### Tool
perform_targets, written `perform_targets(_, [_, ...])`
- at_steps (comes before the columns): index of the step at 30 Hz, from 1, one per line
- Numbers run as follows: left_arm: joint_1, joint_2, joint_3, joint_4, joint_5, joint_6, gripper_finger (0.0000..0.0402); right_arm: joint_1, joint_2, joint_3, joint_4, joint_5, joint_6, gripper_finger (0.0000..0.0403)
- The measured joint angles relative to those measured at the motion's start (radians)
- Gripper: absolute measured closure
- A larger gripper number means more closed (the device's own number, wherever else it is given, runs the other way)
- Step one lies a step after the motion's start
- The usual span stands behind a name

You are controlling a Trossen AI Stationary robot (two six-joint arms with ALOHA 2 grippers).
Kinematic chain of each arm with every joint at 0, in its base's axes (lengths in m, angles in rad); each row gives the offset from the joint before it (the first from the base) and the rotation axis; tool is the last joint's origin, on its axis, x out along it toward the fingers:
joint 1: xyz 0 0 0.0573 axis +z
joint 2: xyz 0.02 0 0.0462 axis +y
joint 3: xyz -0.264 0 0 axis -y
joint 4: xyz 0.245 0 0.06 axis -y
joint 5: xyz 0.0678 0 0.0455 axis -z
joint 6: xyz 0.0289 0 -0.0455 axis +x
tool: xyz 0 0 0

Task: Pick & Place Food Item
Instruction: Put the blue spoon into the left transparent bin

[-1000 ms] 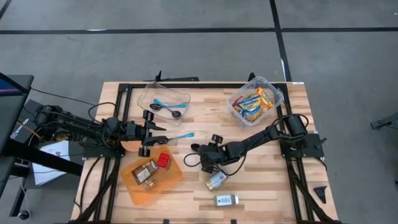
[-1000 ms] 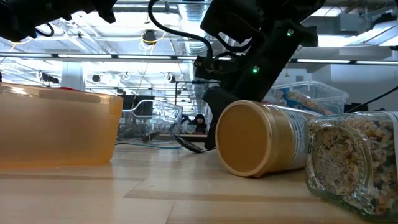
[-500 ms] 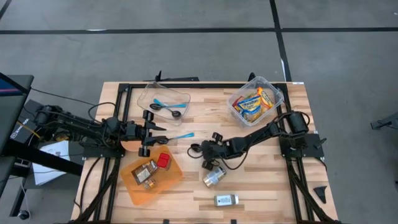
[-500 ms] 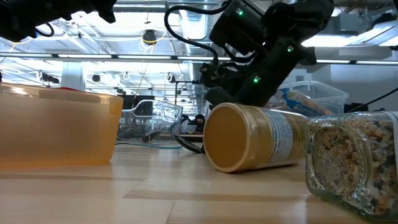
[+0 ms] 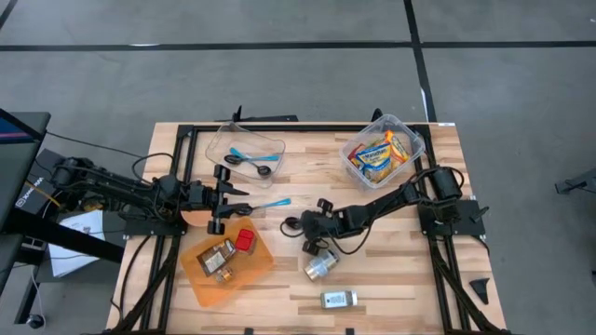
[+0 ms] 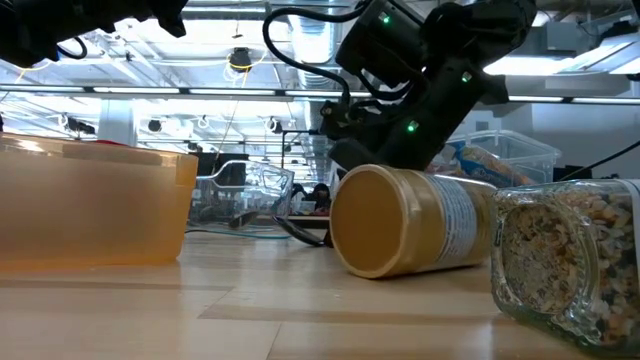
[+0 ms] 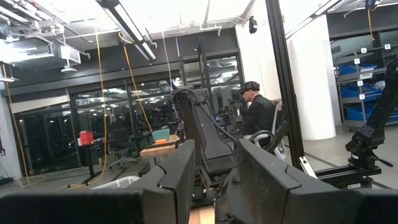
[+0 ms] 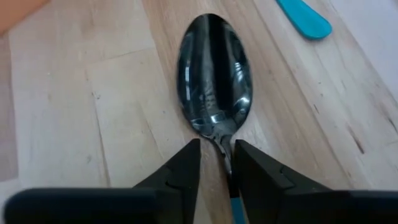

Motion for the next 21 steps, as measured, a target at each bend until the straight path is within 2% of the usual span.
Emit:
perform_targets(7, [0.000,0.000,0.000,0.000,0.000,0.000,0.0289,0.000,0.000,0.000,0.001,-0.018,-0.002,0.0390])
perform_targets(12, [0.000,0.000,0.000,0.000,0.000,0.000,0.0289,0.000,-0.001,0.000,0.001,-0.018,-0.002,0.0382])
perform_targets(21, [0.000,0.000,0.000,-0.009,0.000,0.000,0.0289,0.003,-0.002,0.026,-0.020,-0.011,-0.035,0.0395])
